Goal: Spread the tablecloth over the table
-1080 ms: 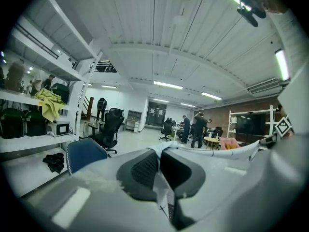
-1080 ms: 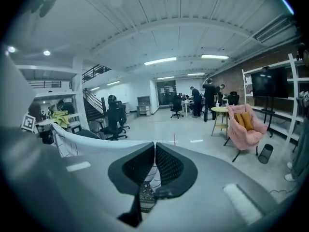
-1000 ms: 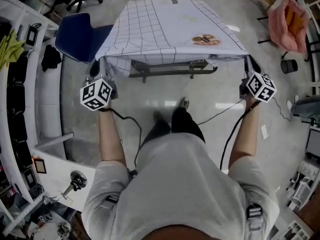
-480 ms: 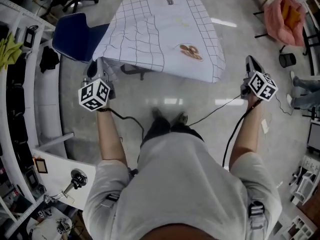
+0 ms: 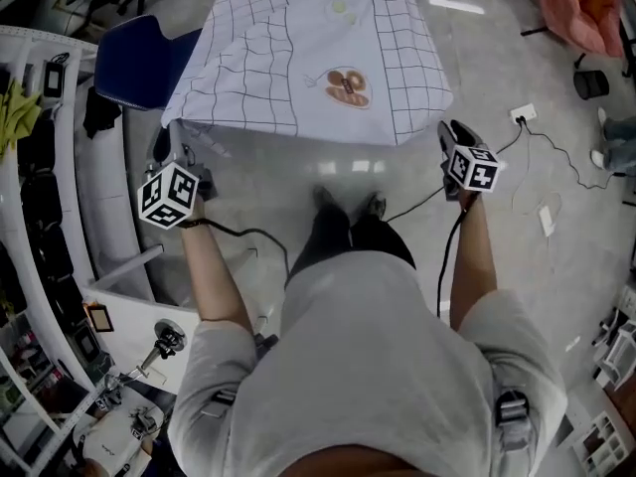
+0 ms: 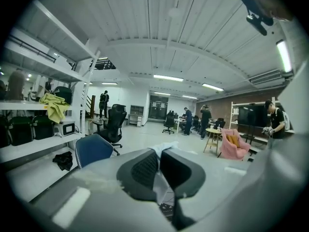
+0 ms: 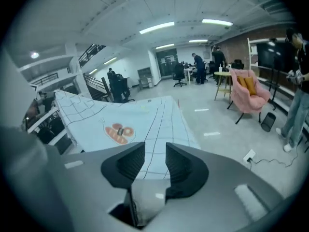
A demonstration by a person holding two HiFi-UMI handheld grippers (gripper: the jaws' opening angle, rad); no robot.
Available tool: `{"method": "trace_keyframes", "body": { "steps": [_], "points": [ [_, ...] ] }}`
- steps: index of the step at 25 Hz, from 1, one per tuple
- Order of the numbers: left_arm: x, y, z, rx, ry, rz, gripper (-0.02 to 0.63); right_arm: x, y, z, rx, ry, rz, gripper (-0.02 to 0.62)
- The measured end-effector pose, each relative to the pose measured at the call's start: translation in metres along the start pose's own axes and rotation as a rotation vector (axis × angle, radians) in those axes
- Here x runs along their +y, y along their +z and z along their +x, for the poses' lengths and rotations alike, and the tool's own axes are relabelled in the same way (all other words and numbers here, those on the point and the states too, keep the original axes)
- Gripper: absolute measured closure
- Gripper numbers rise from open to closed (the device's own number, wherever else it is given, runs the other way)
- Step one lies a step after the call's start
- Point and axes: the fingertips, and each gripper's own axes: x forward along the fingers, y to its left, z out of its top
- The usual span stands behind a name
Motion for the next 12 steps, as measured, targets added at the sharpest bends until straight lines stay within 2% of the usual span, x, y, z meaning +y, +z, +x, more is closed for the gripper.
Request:
{"method": "trace_keyframes", "body": {
  "steps": [5, 8, 10, 12],
  "points": [
    [-0.008, 0.020, -0.003, -0.008, -0.003, -0.069, 0.580, 0.036, -0.115, 0.037, 0.165, 0.097, 0.121, 0.440],
    [-0.008, 0.034, -0.003, -0.003, 0.000, -0.058, 0.580, 0.074, -0.169, 0.069, 0.225, 0.162, 0.228, 0.440],
    [-0.011, 0.042, -0.006, 0.003, 0.000, -0.033, 0.580, 0.083, -0.177, 0.092, 0.188, 0.172, 0.287, 0.438],
    [-0.017, 0.046, -0.007, 0.005, 0.000, -0.011, 0.580, 0.069, -0.159, 0.111, 0.083, 0.135, 0.357, 0.416]
  ]
}}
